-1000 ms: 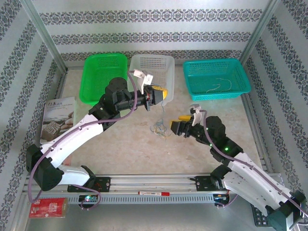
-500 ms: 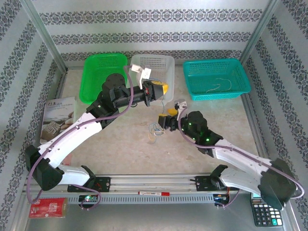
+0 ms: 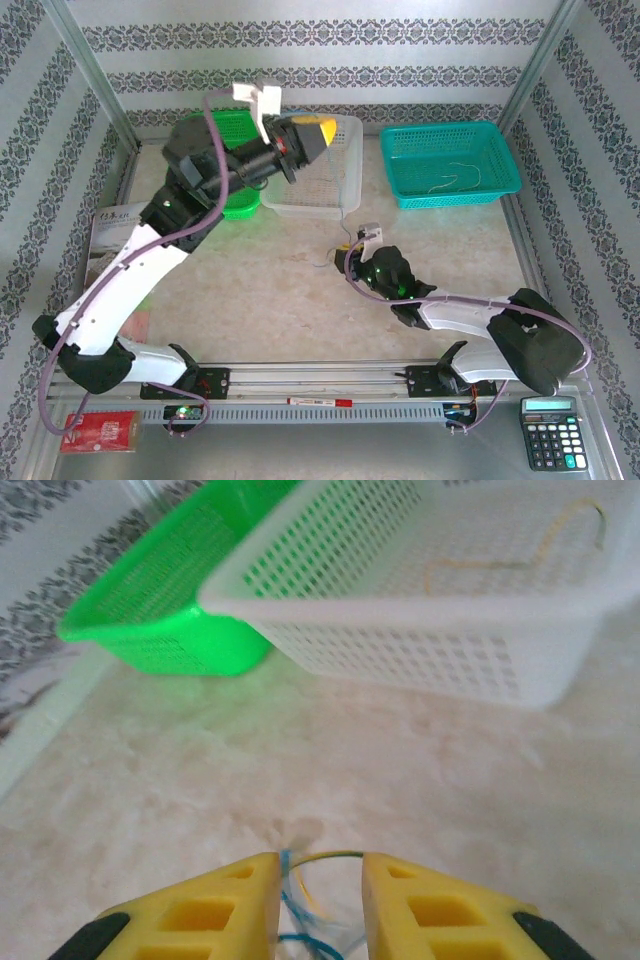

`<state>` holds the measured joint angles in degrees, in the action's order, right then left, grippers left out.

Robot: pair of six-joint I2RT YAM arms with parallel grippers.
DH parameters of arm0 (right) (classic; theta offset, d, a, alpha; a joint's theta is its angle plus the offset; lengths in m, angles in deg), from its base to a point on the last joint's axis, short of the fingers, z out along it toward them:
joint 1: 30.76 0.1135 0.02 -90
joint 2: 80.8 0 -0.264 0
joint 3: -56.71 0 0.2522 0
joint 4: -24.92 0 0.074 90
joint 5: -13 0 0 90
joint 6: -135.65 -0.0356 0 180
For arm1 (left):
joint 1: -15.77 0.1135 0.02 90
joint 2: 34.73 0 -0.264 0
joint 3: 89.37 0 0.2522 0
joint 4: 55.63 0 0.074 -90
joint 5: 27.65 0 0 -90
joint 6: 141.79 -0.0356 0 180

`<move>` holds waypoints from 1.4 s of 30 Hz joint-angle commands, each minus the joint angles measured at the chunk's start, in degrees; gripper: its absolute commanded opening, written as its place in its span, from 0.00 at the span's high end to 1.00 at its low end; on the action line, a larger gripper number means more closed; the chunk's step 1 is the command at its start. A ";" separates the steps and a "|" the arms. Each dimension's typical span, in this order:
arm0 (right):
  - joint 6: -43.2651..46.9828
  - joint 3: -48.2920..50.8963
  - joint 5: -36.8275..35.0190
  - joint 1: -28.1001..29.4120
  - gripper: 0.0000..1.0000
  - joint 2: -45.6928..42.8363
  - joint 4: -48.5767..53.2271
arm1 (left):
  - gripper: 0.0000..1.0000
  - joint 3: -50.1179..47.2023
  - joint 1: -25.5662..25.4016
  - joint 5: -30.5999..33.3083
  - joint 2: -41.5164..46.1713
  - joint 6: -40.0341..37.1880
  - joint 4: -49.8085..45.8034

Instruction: Untangle the cables

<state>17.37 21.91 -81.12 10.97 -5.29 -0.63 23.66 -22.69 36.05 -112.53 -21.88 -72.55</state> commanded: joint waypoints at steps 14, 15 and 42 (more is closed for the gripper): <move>-4.83 5.94 -7.24 1.85 0.45 -3.96 0.34 | 1.00 18.64 12.00 5.88 -6.97 -9.30 -14.67; -4.70 5.77 -6.90 1.79 0.43 -5.52 1.64 | 1.00 18.52 13.27 6.20 -7.11 -9.52 -14.68; -6.93 0.47 3.55 -5.36 0.30 -30.40 33.57 | 1.00 26.49 34.20 11.27 -27.25 -22.33 -13.11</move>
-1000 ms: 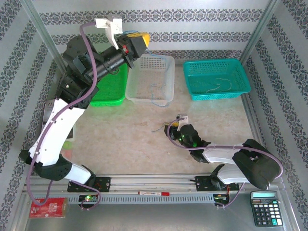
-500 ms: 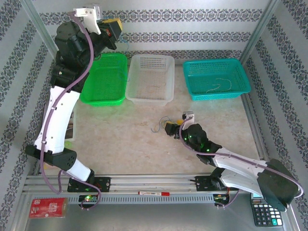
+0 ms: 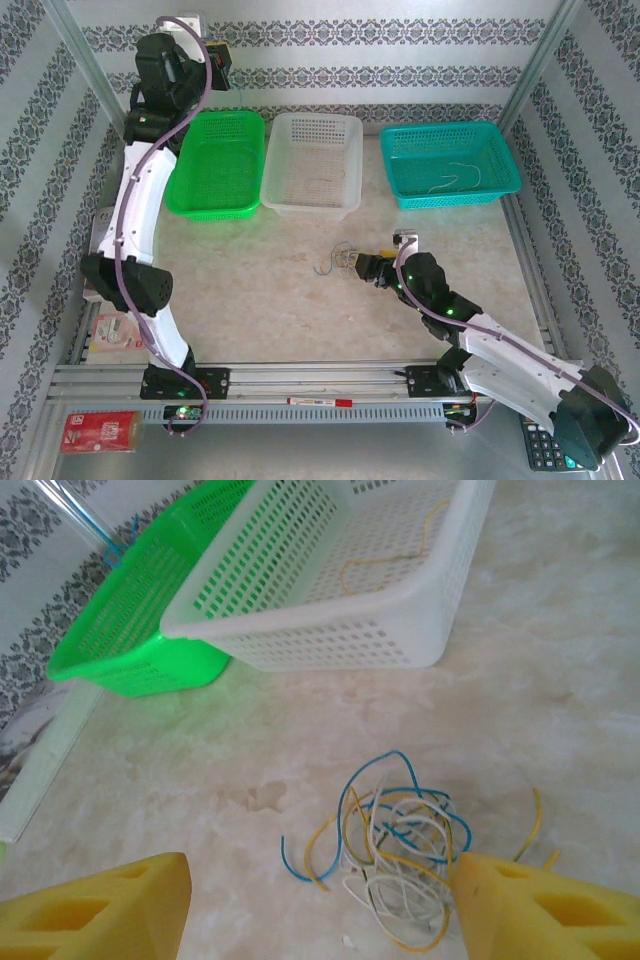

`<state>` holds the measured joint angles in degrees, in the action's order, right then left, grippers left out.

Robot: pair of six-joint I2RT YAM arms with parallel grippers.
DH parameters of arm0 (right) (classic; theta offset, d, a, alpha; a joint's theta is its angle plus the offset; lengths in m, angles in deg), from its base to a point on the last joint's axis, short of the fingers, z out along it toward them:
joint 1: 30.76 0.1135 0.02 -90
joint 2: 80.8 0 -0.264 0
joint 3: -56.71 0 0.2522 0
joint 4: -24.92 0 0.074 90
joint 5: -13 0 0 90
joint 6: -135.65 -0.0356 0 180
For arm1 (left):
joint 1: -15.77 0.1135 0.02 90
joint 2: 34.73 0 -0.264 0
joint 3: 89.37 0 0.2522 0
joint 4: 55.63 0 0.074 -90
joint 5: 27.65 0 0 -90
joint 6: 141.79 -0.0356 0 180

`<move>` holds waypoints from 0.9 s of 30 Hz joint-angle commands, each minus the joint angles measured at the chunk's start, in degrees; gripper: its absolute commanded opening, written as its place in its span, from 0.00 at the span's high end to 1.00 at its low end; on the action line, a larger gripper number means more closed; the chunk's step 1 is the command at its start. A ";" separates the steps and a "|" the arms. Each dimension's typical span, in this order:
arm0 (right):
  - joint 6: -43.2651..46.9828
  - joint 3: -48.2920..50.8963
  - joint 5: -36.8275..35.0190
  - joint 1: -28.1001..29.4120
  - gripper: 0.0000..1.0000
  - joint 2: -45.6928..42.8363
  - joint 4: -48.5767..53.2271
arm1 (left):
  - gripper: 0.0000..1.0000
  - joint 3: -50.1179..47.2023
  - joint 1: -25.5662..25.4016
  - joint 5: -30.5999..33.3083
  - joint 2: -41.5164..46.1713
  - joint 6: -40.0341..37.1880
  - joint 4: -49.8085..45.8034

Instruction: Untangle the cables

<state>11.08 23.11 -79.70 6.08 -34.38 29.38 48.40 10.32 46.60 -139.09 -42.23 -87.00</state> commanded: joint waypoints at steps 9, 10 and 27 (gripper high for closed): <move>-0.12 -2.07 4.59 -1.27 0.31 -2.46 7.30 | 1.00 -10.96 3.97 3.43 -1.42 -1.19 6.27; 0.01 -2.37 4.94 -1.28 0.31 -2.43 7.70 | 1.00 -13.22 4.48 3.92 -1.11 -1.05 7.06; -0.87 -6.61 5.80 -1.20 0.32 1.98 10.30 | 0.00 -16.02 6.84 -12.80 8.22 7.88 -8.61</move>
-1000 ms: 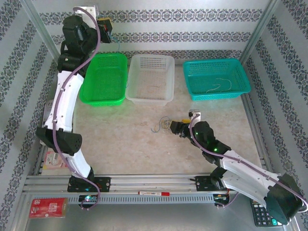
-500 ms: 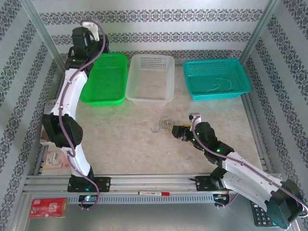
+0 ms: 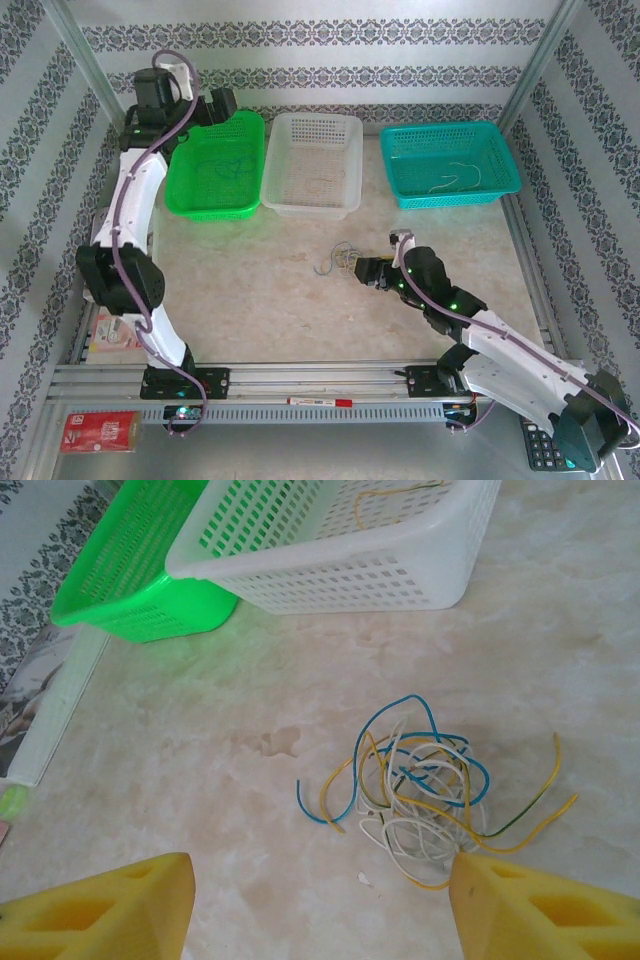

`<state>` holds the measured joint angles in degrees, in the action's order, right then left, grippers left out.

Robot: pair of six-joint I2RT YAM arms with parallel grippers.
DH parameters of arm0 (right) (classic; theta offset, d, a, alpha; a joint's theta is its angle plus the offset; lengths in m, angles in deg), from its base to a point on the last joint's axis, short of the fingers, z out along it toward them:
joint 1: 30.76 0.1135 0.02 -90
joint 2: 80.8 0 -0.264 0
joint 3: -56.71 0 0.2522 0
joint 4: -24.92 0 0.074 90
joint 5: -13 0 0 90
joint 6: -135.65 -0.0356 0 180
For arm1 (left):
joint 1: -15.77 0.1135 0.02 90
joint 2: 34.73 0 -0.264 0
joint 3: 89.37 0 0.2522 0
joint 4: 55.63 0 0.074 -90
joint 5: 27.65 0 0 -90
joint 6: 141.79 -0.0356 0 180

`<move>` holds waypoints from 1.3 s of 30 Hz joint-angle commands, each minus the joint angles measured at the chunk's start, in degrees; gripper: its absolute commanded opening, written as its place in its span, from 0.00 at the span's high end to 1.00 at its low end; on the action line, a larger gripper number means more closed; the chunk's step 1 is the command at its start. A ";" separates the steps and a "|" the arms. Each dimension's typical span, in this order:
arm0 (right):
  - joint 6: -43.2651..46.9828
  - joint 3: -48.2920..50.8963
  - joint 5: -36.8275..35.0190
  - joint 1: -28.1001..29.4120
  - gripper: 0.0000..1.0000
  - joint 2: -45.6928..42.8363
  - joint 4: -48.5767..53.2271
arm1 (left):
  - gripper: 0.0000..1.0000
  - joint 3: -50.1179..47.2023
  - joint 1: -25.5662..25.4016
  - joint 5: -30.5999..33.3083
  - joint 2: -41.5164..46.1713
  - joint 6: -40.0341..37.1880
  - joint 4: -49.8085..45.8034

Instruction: Untangle the cables

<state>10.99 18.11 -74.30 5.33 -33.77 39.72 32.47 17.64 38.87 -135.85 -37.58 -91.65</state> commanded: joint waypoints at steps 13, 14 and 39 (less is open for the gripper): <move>4.42 -7.28 -0.82 -0.51 0.33 15.70 0.33 | 0.00 -48.03 -16.56 1.94 36.23 17.86 10.63; 5.14 -8.08 -1.05 -0.57 0.33 17.01 0.41 | 0.00 -51.11 -18.09 2.92 37.85 19.25 11.59; 8.60 -15.23 4.97 -3.65 0.86 43.03 -6.47 | 0.00 -65.39 -28.88 7.33 37.00 31.27 22.23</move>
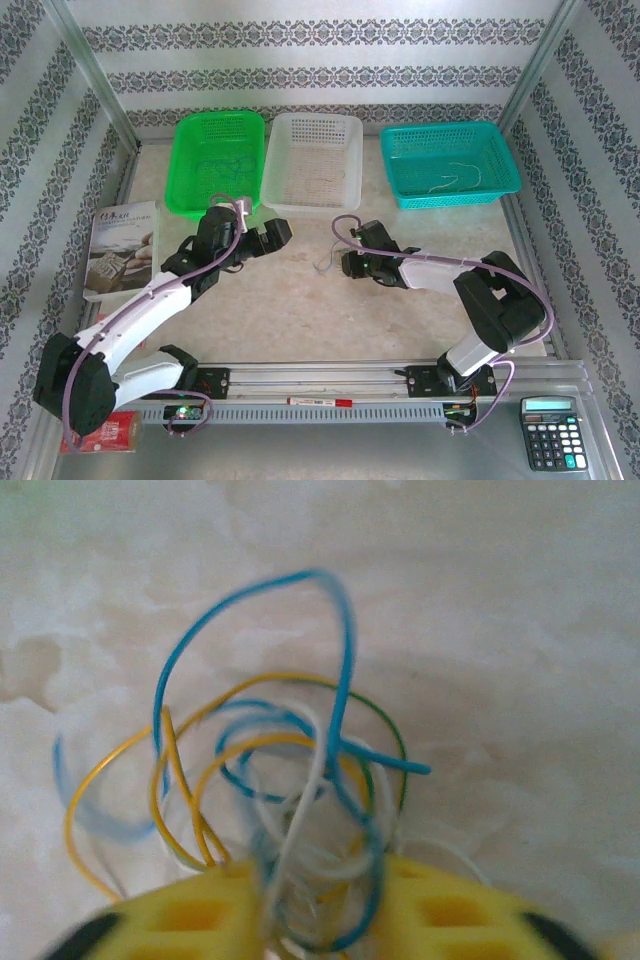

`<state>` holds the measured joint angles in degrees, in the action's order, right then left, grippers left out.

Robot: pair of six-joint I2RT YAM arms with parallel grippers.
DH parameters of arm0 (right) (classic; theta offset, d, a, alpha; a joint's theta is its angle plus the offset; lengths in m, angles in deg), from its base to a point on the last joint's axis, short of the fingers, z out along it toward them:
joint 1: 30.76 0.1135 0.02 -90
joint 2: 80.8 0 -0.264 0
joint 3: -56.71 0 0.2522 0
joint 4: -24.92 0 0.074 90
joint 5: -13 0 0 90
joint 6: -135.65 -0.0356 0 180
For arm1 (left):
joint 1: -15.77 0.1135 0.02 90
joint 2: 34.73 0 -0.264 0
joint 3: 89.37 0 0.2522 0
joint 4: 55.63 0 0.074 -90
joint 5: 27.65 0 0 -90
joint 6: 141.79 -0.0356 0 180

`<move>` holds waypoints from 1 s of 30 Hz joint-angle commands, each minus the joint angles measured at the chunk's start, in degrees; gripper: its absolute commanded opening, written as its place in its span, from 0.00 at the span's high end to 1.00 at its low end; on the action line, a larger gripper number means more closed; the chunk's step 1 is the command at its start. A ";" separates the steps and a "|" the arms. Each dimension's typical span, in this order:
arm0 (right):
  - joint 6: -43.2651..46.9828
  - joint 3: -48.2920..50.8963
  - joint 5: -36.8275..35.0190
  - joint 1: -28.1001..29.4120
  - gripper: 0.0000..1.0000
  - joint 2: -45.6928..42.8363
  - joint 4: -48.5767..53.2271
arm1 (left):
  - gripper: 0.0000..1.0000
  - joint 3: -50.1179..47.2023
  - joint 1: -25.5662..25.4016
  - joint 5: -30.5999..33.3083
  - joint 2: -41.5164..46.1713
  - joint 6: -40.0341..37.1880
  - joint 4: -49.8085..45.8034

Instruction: Untangle the cables

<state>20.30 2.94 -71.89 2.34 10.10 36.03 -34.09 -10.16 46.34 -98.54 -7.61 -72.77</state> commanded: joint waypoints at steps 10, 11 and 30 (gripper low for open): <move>-10.04 9.44 4.78 -0.97 1.00 -22.95 -5.57 | 0.00 -1.53 -2.96 -2.05 -1.12 4.74 8.78; -10.57 9.97 5.27 -0.93 1.00 -24.52 -5.69 | 0.00 -1.60 -3.25 -2.18 -1.61 5.12 9.57; -13.07 11.58 13.61 0.54 1.00 -32.07 -7.62 | 0.34 0.76 -5.75 -5.61 -12.43 8.02 24.91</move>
<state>7.80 14.35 -59.94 2.12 -21.18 30.04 -34.74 -14.73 41.99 -110.35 -0.51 -53.45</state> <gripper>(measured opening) 0.042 0.665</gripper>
